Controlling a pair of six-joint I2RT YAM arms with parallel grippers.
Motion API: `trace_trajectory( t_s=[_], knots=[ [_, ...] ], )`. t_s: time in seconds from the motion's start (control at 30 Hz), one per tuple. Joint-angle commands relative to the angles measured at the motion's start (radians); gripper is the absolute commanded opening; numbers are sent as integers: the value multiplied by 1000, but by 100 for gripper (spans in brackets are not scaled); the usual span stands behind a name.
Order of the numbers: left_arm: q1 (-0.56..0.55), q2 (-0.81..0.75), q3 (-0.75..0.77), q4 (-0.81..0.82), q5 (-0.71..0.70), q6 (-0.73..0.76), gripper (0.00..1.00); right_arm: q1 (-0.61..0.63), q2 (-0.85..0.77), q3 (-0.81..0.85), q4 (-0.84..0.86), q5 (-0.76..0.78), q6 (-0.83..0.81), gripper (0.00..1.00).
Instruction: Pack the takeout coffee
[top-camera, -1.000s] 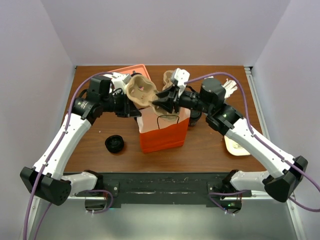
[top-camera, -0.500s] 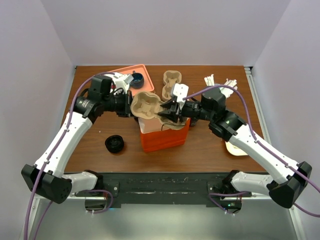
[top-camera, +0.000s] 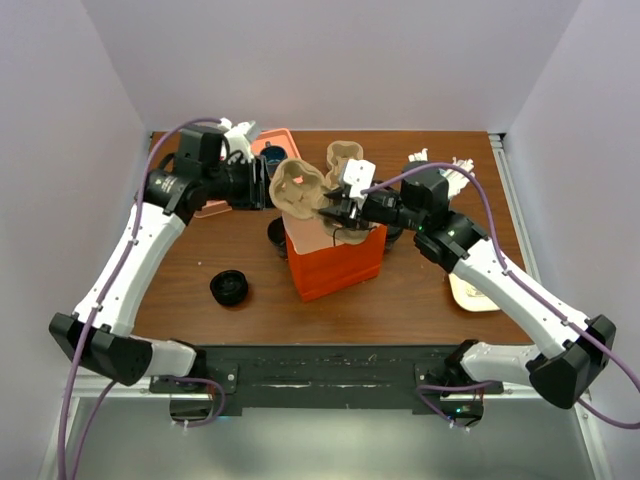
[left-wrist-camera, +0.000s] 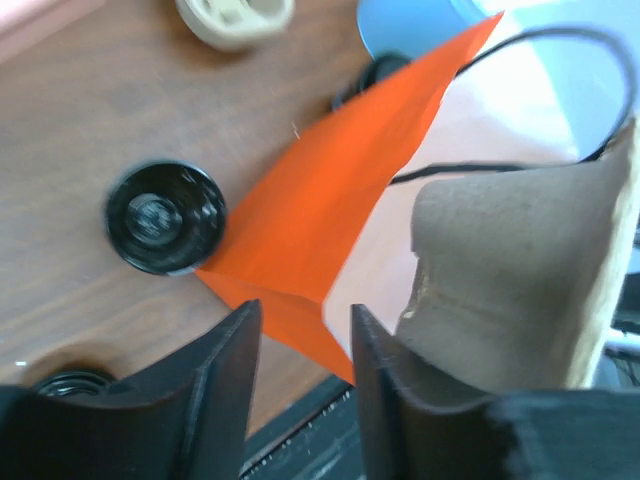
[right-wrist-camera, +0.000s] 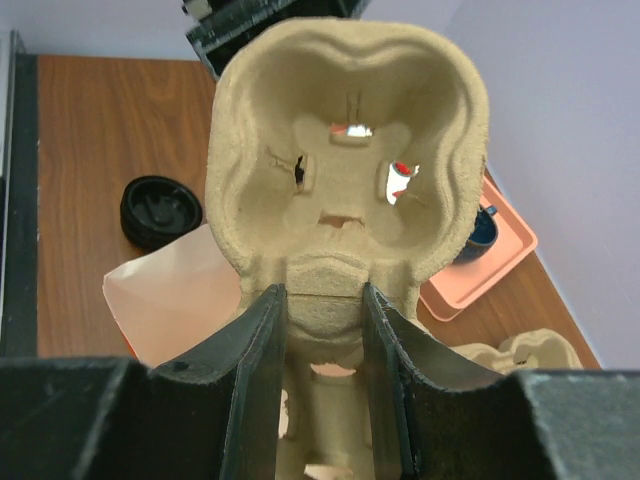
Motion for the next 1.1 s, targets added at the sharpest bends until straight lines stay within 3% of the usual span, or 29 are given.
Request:
trace_trajectory(
  t_s=[0.0,0.23,0.43,0.53,0.77,1.07],
  knots=[
    [-10,-27,128,-48,-134,-53,51,10,6,21,113,42,68,9],
    [-12,-214,-18,-50,-193,-260,55,10,17,12,165,70,156,10],
    [-19,-409,-262,116,-96,-579,54,7,21,7,173,91,147,10],
    [-24,-460,-329,168,-107,-650,53,7,26,2,190,108,160,10],
    [-56,-459,-378,265,-107,-724,53,8,24,8,192,111,160,10],
    [-277,-364,-368,299,-240,-773,50,8,3,10,182,116,173,10]
  ],
)
